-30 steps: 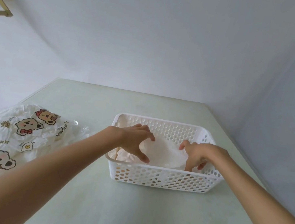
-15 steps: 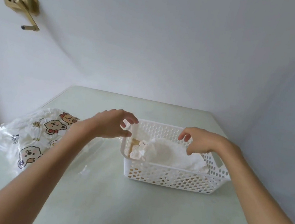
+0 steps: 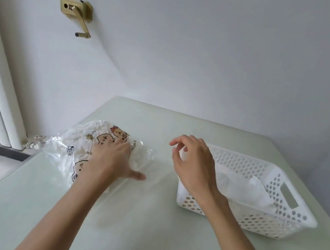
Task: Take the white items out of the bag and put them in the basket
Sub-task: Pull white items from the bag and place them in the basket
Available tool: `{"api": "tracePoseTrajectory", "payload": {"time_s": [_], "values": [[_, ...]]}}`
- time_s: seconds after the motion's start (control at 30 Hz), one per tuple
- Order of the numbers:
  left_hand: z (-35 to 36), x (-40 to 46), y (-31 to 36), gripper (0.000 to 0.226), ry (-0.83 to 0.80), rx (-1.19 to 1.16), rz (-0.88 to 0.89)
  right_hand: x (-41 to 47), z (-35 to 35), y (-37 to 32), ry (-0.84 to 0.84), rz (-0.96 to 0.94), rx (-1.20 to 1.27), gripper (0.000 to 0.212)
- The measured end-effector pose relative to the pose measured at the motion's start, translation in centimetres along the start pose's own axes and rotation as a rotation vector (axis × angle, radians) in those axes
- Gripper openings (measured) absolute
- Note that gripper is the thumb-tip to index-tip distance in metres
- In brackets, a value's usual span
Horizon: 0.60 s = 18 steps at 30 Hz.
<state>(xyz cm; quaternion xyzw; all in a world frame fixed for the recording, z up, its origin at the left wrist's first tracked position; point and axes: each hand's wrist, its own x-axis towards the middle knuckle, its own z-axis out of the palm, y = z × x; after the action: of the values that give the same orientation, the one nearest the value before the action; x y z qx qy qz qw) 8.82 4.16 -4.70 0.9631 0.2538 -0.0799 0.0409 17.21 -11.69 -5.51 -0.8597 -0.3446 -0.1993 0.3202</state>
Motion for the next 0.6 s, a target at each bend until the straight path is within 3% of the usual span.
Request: {"api": "tracePoseTrajectory", "payload": {"time_s": [0.07, 0.2, 0.4, 0.5, 0.6], "values": [[0.5, -0.5, 1.2, 0.076, -0.058, 0.128, -0.018, -0.2, 0.9, -0.9, -0.084, -0.095, -0.042, 0.014], [1.1, -0.6, 1.7, 0.03, 0.047, 0.14, -0.015, -0.9, 1.6, -1.3, -0.263, -0.202, -0.171, 0.02], [0.5, -0.2, -2.2, 0.017, 0.027, -0.261, 0.046, -1.7, 1.3, -2.7, -0.263, -0.302, -0.084, 0.026], [-0.1, -0.7, -3.2, 0.018, 0.041, -0.404, 0.069, -1.6, 1.7, -3.2, -0.398, -0.265, -0.072, 0.03], [-0.8, -0.7, -4.2, 0.017, 0.184, -0.387, 0.011, -2.1, 2.1, -3.6, -0.544, -0.299, -0.187, 0.036]]}}
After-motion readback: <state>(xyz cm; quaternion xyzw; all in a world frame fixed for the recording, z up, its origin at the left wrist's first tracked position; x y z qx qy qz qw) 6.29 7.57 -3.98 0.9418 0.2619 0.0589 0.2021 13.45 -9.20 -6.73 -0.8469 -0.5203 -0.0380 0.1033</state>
